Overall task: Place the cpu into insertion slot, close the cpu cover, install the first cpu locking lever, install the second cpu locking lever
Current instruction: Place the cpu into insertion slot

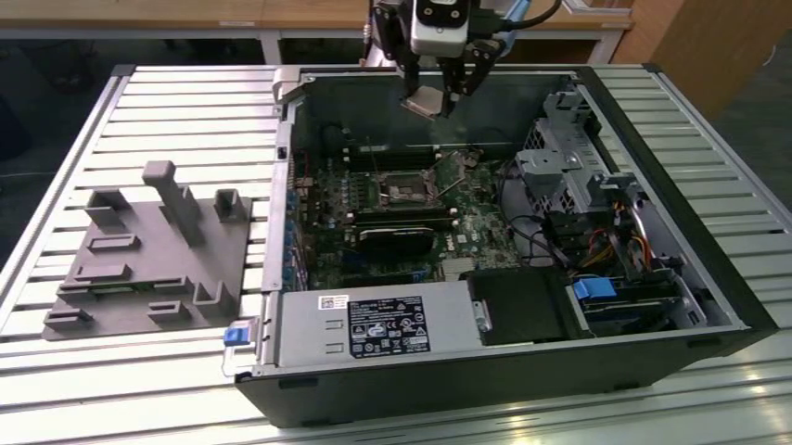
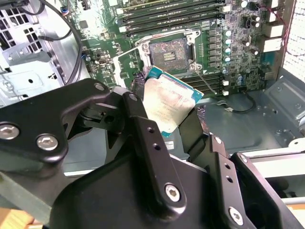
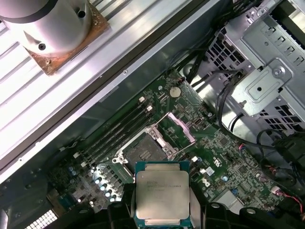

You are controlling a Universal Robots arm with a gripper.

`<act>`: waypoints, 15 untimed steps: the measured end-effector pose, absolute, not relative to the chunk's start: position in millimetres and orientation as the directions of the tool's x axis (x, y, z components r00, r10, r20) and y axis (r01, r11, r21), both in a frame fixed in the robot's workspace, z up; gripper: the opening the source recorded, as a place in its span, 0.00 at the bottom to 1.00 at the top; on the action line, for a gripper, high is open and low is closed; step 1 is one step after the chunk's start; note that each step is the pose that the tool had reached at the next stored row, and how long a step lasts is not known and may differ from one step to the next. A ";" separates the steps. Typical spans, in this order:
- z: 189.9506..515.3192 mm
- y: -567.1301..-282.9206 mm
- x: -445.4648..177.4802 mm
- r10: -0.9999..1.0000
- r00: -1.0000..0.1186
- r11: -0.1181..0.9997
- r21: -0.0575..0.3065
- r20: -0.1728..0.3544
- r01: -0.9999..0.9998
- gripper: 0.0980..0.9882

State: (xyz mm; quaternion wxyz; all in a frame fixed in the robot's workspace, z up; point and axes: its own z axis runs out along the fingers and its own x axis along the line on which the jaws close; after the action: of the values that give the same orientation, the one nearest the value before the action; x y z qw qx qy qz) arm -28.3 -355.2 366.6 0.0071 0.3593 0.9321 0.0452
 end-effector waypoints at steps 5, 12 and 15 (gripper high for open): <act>366.4 -355.2 -28.3 0.692 -0.722 0.718 0.089 0.019 0.690 0.50; 366.2 -355.2 -28.2 0.720 -0.694 0.690 0.089 0.019 0.719 0.50; 366.2 -355.2 -28.3 0.732 -0.681 0.677 0.089 0.019 0.731 0.50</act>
State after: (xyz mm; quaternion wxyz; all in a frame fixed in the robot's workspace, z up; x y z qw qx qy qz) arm -28.3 -355.2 366.2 0.0090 0.3993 0.9157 0.0448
